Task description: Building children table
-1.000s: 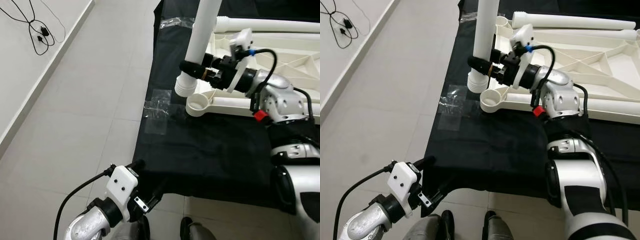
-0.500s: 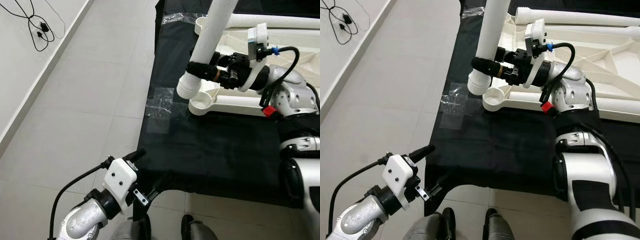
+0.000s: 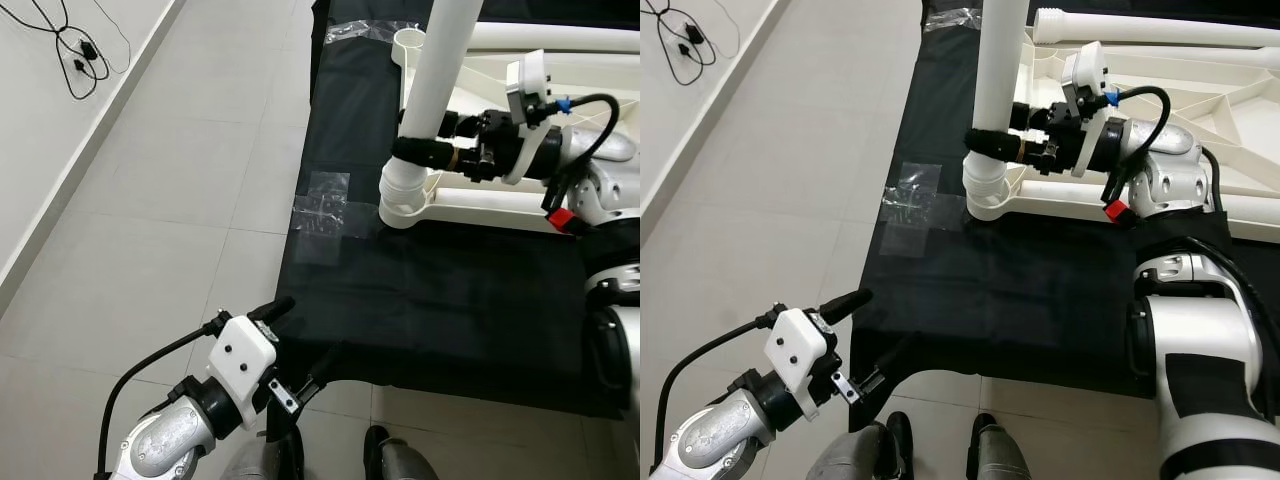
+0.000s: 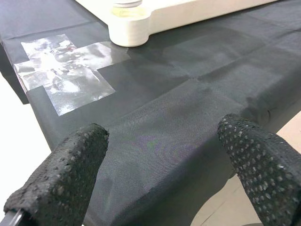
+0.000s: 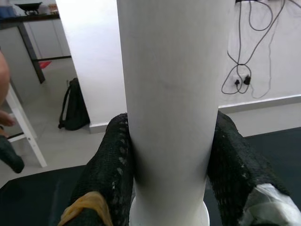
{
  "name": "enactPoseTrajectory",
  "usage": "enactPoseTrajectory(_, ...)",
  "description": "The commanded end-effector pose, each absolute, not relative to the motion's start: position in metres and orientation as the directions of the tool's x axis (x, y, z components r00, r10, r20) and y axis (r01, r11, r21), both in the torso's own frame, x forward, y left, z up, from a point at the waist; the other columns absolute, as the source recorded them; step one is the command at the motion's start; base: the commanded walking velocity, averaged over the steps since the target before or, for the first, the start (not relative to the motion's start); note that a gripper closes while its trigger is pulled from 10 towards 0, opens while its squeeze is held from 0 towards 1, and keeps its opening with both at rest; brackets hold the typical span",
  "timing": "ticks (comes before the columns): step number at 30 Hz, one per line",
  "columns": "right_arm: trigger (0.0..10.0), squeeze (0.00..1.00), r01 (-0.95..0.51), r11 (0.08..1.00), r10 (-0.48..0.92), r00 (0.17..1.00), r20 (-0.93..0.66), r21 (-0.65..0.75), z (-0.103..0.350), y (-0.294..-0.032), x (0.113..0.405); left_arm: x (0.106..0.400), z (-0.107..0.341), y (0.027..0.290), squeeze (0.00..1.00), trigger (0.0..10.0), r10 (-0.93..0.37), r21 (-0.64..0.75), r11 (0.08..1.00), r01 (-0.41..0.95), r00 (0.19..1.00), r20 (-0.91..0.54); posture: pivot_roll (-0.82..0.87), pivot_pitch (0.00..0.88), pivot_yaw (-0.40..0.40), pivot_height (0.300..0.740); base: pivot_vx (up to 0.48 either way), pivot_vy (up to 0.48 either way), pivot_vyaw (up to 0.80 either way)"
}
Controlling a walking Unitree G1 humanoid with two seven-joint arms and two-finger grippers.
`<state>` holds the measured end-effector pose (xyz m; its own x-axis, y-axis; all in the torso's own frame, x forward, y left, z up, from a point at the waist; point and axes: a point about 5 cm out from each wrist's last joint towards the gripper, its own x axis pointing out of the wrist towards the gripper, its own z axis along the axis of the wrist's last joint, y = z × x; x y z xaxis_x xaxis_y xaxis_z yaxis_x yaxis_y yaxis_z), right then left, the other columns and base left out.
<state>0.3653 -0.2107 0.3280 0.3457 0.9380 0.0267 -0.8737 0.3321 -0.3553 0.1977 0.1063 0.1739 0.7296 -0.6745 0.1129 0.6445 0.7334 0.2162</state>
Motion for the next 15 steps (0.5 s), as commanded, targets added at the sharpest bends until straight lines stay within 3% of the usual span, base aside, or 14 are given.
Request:
enactPoseTrajectory(1,10.0,0.00,-0.879,0.311,0.946,0.324,0.027,-0.360,0.325,-0.212,0.363,0.194,0.174,0.104,0.00,10.0,-0.688,0.197,0.722,0.663,0.717,0.109,0.11,0.377,0.040,0.740,0.000,0.000,0.00)
enactPoseTrajectory(15,10.0,0.00,-0.871,0.338,0.937,0.348,0.037,-0.356,0.309,-0.204,0.366,0.194,0.179,0.101,0.00,10.0,-0.695,0.203,0.717,0.667,0.709,0.121,0.11,0.381,0.048,0.740,0.000,0.000,0.00)
